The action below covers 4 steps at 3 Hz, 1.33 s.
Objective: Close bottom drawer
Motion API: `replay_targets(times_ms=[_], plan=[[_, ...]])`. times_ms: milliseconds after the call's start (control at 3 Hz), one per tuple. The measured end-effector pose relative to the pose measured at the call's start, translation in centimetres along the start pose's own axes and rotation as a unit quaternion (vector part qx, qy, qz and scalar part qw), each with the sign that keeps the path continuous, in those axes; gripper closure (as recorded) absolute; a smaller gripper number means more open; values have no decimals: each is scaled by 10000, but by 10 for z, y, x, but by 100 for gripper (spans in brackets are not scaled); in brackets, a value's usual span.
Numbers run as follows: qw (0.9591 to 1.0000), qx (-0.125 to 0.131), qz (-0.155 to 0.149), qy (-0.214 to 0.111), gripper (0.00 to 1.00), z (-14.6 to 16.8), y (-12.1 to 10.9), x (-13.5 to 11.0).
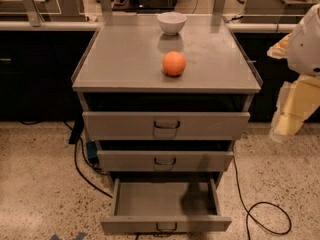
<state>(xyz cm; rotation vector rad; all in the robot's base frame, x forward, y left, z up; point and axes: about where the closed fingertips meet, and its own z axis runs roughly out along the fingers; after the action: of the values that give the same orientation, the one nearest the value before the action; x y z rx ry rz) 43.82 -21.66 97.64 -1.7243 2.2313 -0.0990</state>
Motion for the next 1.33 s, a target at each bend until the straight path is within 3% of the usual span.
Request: replay_targets(times_ms=[333,667,1000,1333], plan=[[10000,20,0,-9,0,0,0,-1],[9999,-11,-60,-86,0,19,9,-4],[9988,-196,-265,-357,0,79,38,-12],[9969,-634,-220,-421,0,153,83,2]])
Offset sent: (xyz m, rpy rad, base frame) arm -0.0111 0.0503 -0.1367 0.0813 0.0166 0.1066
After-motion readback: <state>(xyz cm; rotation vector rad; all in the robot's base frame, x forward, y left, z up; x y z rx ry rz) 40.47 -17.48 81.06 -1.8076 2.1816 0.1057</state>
